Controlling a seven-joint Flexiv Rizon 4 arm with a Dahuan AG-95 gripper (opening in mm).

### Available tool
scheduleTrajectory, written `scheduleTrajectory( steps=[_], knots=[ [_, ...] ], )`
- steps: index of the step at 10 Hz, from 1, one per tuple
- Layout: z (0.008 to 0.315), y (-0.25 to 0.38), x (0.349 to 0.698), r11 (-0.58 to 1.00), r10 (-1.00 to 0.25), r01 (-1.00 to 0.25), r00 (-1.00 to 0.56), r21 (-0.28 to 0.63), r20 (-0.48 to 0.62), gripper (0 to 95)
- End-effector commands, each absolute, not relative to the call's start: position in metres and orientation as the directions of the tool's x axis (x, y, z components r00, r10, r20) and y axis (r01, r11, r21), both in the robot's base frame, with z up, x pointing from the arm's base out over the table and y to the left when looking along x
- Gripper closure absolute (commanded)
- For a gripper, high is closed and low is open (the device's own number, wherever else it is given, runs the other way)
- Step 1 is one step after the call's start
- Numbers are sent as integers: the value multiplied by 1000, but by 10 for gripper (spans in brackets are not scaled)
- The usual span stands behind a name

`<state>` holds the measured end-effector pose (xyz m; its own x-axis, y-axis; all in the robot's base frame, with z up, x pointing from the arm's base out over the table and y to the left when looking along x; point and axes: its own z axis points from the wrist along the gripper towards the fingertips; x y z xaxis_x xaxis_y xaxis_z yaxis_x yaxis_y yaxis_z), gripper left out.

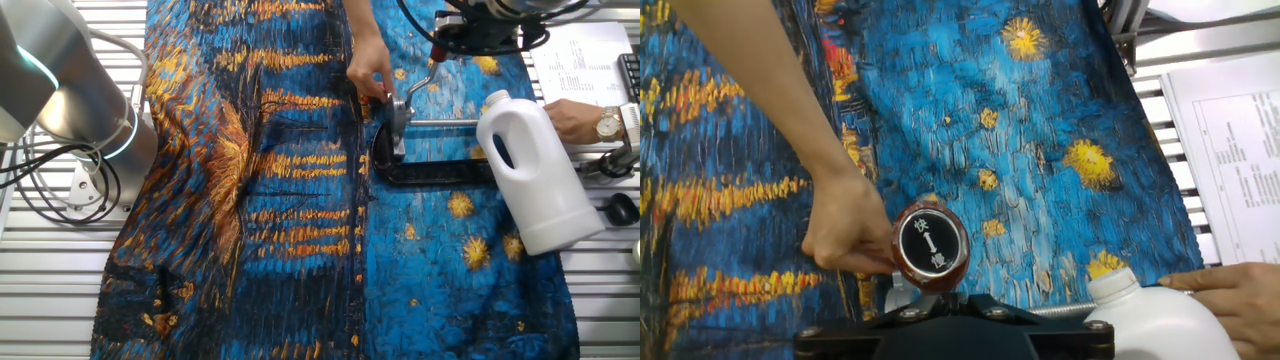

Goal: Pull up the lever

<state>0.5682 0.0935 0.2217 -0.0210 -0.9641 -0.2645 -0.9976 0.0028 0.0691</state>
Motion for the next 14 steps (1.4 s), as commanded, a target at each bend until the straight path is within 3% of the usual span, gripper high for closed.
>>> scheduleTrajectory(
  steps=[1,10,14],
  knots=[
    [222,93,568,-52,-963,-996,31,73,-269,950],
    [222,122,580,52,-957,-993,-80,106,-278,950],
    [224,114,578,-13,-962,-996,-11,83,-273,950]
  ],
)
